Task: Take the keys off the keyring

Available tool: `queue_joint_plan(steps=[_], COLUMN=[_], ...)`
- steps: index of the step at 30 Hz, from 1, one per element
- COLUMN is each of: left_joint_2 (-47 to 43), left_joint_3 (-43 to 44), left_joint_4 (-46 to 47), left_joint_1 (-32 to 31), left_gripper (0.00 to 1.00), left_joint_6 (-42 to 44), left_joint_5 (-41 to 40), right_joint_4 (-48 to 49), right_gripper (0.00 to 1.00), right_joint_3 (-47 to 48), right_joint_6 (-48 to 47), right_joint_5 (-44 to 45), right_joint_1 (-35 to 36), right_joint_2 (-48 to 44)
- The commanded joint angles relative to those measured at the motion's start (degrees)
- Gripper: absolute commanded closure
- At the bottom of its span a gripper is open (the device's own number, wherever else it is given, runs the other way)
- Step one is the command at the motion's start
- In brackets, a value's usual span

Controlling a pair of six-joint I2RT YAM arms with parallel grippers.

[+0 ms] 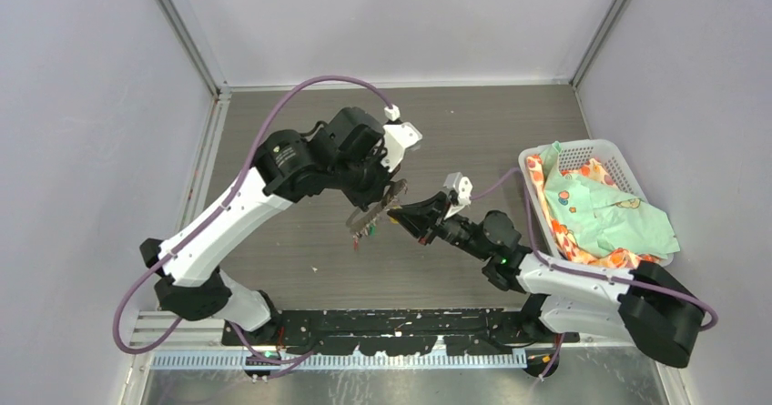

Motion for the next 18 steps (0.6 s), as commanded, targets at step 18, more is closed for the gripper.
queue_joint_plan(steps=[18], left_joint_2=[-28.5], left_joint_3=[-53.1], left_joint_4=[49.8], left_joint_1=[5.7], left_gripper=[1.0], left_joint_6=[-21.7], left_joint_5=[-4.4], right_joint_4=[-60.6], right_gripper=[0.99], right_joint_3=[16.8], right_joint_6=[1.2], right_joint_5=[10.5], right_joint_1=[1.0], right_joint_2=[-13.7])
